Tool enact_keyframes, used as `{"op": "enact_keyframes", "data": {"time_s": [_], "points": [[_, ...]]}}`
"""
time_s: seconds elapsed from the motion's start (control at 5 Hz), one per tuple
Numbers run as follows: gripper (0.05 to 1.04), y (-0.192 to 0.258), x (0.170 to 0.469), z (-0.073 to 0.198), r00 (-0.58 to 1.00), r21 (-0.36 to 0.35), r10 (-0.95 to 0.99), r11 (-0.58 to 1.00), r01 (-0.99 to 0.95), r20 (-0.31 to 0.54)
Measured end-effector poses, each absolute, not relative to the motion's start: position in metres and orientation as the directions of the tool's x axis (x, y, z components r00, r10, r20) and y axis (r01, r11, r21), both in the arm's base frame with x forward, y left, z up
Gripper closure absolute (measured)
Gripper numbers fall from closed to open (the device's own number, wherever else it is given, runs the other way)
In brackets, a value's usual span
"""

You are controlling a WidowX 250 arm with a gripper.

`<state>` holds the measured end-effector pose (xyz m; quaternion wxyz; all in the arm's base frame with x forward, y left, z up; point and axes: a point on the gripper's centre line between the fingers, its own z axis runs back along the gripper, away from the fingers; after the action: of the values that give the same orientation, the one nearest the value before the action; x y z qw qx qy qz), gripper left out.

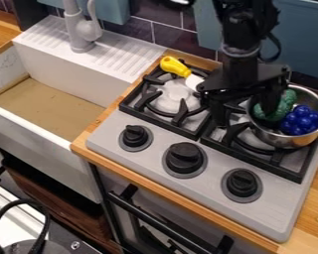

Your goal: Move the silver pot between the burners

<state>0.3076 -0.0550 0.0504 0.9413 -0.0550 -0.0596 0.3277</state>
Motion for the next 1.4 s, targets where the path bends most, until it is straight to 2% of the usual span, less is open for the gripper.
{"op": "enact_keyframes", "data": {"time_s": [0.2,0.4,0.6,0.8,1.0,1.2,1.4], "points": [[0.085,-0.059,0.311,0.044,0.774,-0.137,0.624,0.78,-0.611,0.106],[0.137,-0.065,0.312,0.031,0.767,-0.111,0.63,0.776,-0.621,0.118],[0.308,-0.07,0.317,0.032,0.76,-0.121,0.64,0.768,-0.628,0.116],[0.603,-0.073,0.315,0.026,0.779,-0.087,0.62,0.784,-0.614,0.096],[0.847,-0.075,0.319,0.024,0.777,-0.08,0.624,0.782,-0.619,0.081],[0.961,-0.075,0.319,0.024,0.772,-0.072,0.631,0.775,-0.627,0.072],[0.992,-0.074,0.319,0.024,0.766,-0.082,0.638,0.77,-0.633,0.08]]}}
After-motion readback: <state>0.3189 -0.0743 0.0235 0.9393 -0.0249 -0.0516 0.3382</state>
